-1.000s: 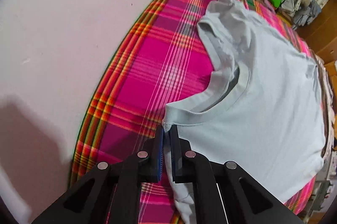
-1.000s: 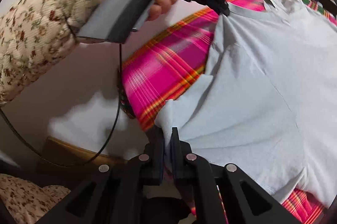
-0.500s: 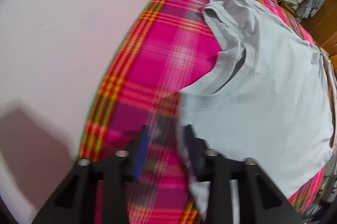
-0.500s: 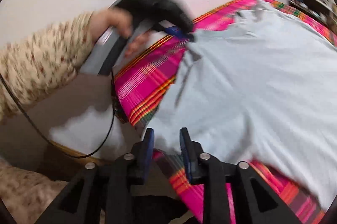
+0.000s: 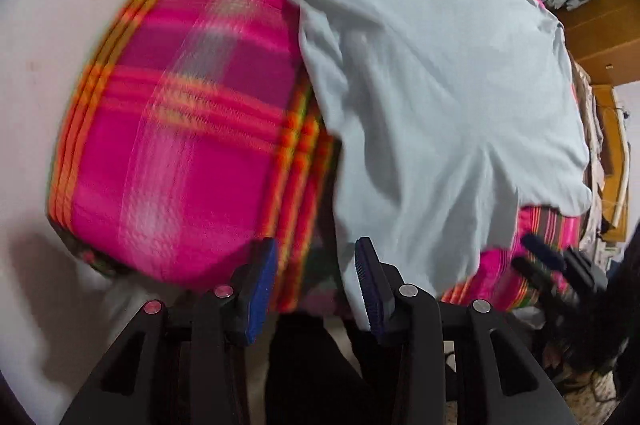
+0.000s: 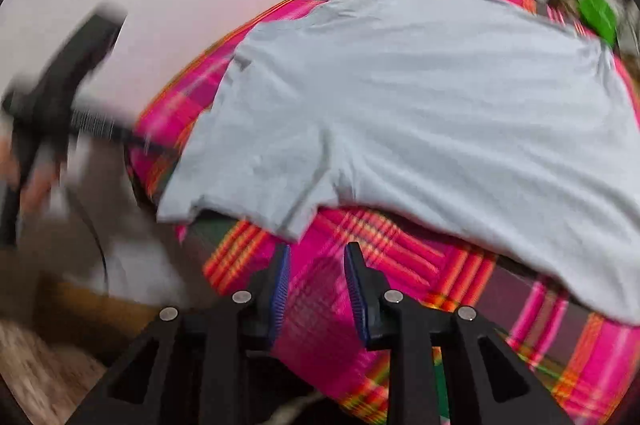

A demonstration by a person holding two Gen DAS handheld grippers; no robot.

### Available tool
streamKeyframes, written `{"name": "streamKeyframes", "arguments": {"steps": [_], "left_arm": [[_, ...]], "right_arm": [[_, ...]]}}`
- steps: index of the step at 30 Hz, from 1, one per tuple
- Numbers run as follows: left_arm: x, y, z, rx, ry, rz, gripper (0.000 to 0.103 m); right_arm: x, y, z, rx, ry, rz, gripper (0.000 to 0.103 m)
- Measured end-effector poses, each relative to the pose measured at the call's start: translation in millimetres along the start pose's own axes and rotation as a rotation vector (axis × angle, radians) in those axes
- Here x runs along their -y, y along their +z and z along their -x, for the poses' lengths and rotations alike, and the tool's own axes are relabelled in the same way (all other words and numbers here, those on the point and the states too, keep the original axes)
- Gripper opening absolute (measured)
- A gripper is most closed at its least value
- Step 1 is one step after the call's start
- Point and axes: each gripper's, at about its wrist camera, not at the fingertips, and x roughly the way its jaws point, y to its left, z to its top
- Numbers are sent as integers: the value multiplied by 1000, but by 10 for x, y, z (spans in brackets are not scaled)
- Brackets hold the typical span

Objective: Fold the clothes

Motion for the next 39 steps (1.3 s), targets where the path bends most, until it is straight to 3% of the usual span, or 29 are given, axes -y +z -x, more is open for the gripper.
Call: {"name": "streamKeyframes", "arguments": {"steps": [3,7,8,9,10,11,14,16,23,33,35,37,39], "left_arm": [[42,-71,-32,14,10,5,48],[101,-129,-64,27,47,23,48],[125,-147,-73,35,60,18,48],[149,-163,-82,40,75,8,47],[177,-169,-95,44,93,-3,45],[204,-176,-108,48,111,-15,45],[259,-176,-137,67,189,-46,24],[242,-182,-146,78,200,-42,2],[223,-217,-182,86,242,-76,2],[163,-161,-161,76,211,-66,5],[142,-146,-136,78,203,-50,11],[92,-186,-91,75,183,-35,26],[38,-206,-21,84,162,-28,29]], "right_arm": [[59,98,-41,16,45,-73,29],[-86,175,-266,-10,57,-41,28],[-95,163,-296,-19,60,-47,25],[-104,150,-327,-28,62,-53,13],[-112,138,-357,-37,65,-59,8],[-119,124,-381,-44,68,-66,8],[-68,71,-368,-44,90,-117,5],[-17,43,-355,-47,117,-162,5],[57,-46,-235,-43,185,-261,5],[-26,-146,-206,-125,121,-151,8],[-29,-198,-120,-140,95,-117,9],[-23,-255,-6,-130,71,-99,12],[20,-335,120,-123,40,-111,14]]}}
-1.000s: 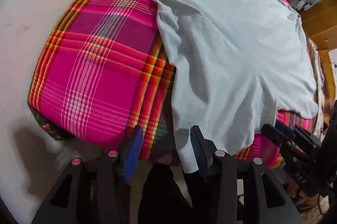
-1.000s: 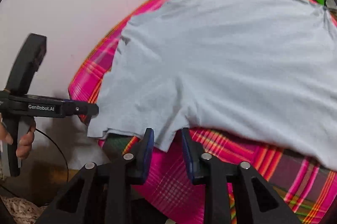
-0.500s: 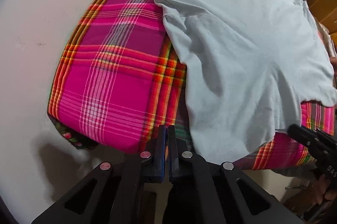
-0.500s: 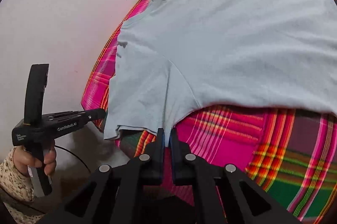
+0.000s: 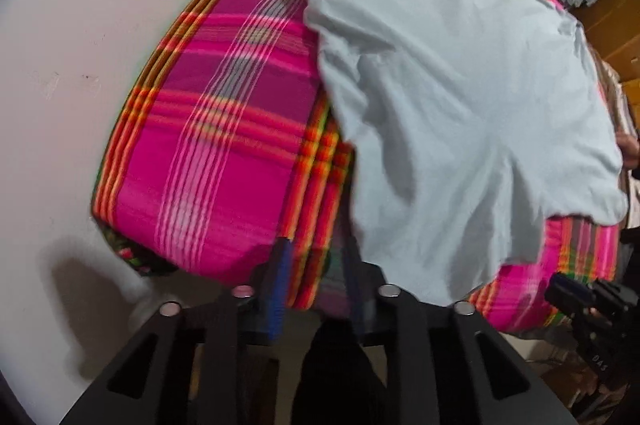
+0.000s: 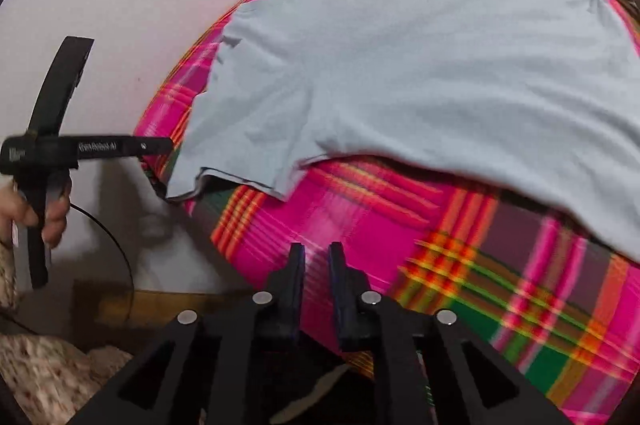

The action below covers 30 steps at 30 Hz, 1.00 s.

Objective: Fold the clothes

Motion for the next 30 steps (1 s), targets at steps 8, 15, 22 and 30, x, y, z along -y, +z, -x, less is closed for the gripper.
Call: {"name": "streamKeyframes", "arguments": {"steps": [8,15,22,30], "left_arm": [[71,20,100,27,-31,-23,33],[157,-248,212,51,-35,-5,33],[861,-137,266,63,-5,10,35],[1378,-646,727,80,-12,-1,38]], "right_arm": [[271,-322,390,102,-42,-137,15],[484,-450,609,154,-37,-161,15],[847,-618,968,219,-45,-186,15],[1579,-863,1467,302,-142,-309,21]]}}
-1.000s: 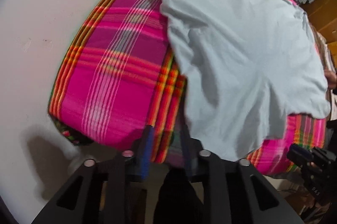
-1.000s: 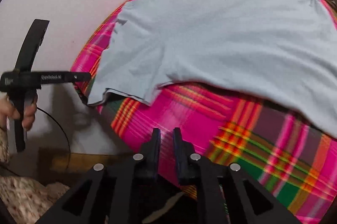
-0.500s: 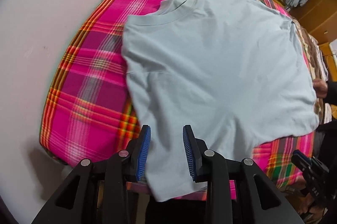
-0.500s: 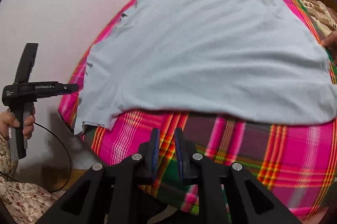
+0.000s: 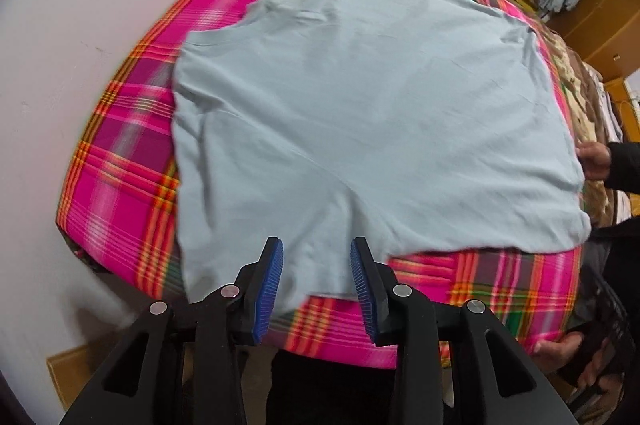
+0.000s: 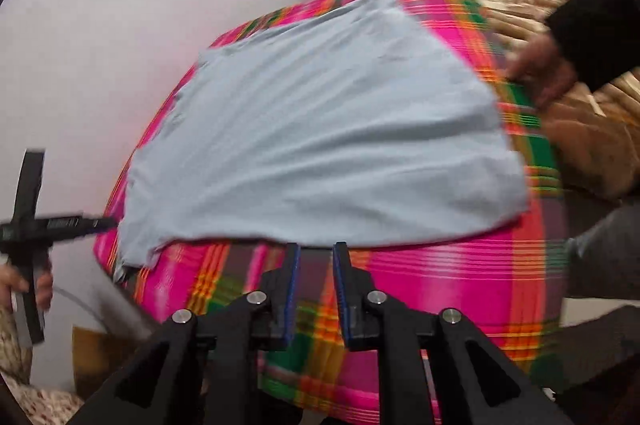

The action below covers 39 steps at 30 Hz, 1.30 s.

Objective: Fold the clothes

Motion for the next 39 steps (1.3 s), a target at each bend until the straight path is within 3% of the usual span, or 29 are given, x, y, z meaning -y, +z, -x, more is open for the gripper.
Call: {"name": "streamKeyframes", "arguments": {"steps": [6,13,17,20,25,29,32,35,39], "left_arm": [[368,42,-94,-9,-23,-20,42],[658,165,-183,-13,-34,-45,43],[794,348,-279,-15,-24,-68,44],[970,476,-418,-23,-18,-131,45],[1511,514,-597,49,9,-410,45],[1831,355,-714,77,34,-643,45],[1866,268,-800,56,32,-692,45],[1887,177,-916,77,109,-770,46],[1889,179,-995,74,143,-767,49]], "right_arm": [[404,104,110,42,-135,-51,31],[675,297,70,73,-152,-131,32],[1030,435,-64,70,-143,-256,32],[1165,493,-171,53,-138,-274,33],[1173,452,-275,34,-75,-212,33],[1138,374,-361,-9,-56,-149,33],[1119,335,-446,-40,-54,-129,33],[1093,287,-504,-45,-44,-102,31],[1123,300,-521,-53,-53,-96,16]]}}
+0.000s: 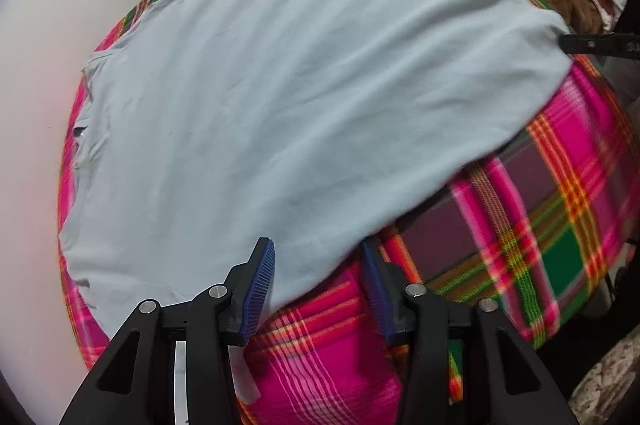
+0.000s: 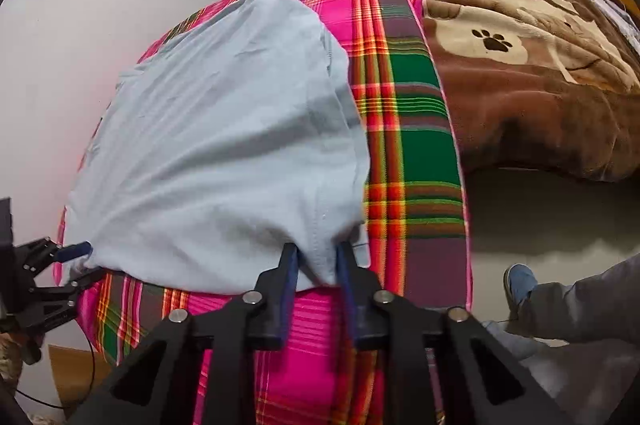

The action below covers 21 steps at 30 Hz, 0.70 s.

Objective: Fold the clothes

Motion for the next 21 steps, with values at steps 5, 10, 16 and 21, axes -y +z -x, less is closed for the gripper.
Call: {"name": "streamKeyframes", "arguments": {"steps": [5,10,16,21], "left_arm": [[80,-7,29,27,62,-49,51],[142,-122,73,10,39,-93,4],[87,-277,265,37,13,-93,3],[172,-444,433,26,-2,-111,3]], "right_arm": [[43,6,11,-20,10,0,4],[90,-16,90,-26,46,-43,3],[95,-132,310,-37,100,-60,3],[126,-301,429,-60,120,-81,3]]}}
